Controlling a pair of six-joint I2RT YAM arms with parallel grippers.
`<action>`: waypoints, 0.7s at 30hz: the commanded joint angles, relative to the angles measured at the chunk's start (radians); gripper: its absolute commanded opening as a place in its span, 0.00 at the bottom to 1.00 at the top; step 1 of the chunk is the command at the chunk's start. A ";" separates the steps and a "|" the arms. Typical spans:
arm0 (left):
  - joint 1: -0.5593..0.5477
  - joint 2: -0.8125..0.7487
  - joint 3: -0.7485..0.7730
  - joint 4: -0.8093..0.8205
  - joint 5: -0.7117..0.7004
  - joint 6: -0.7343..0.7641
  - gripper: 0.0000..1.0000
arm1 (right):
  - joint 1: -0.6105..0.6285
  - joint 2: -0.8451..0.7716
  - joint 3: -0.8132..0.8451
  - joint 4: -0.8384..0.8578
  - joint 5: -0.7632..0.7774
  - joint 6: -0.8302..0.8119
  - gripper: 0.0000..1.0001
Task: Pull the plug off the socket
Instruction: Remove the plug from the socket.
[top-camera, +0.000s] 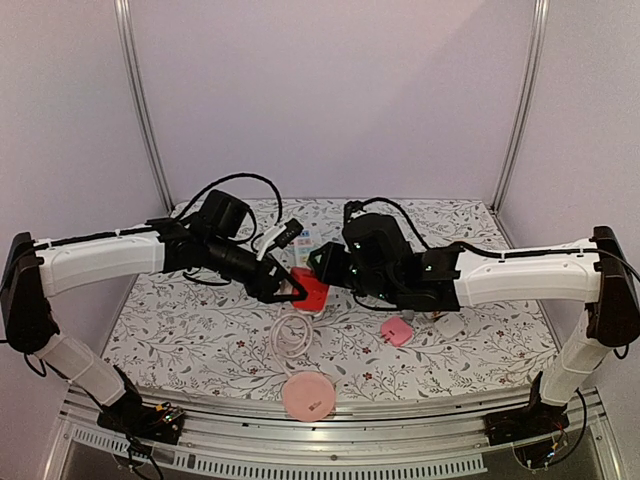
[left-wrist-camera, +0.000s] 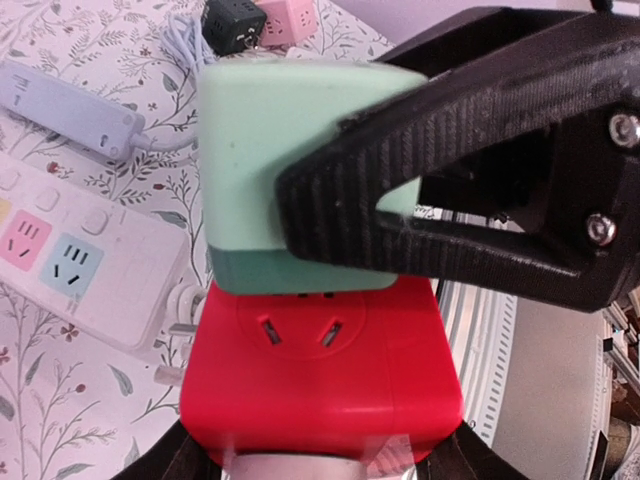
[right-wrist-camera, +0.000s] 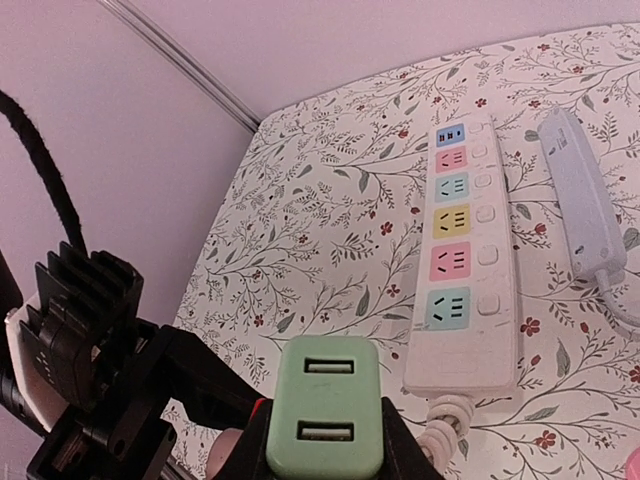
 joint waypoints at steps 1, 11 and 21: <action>-0.005 -0.050 0.027 -0.026 -0.145 0.062 0.28 | -0.020 -0.042 -0.008 -0.184 0.062 -0.004 0.00; -0.092 -0.091 0.013 -0.048 -0.222 0.146 0.28 | -0.064 -0.020 0.005 -0.195 -0.024 0.057 0.00; -0.036 -0.097 0.021 -0.030 -0.175 0.101 0.28 | -0.065 -0.029 -0.002 -0.222 -0.003 0.052 0.00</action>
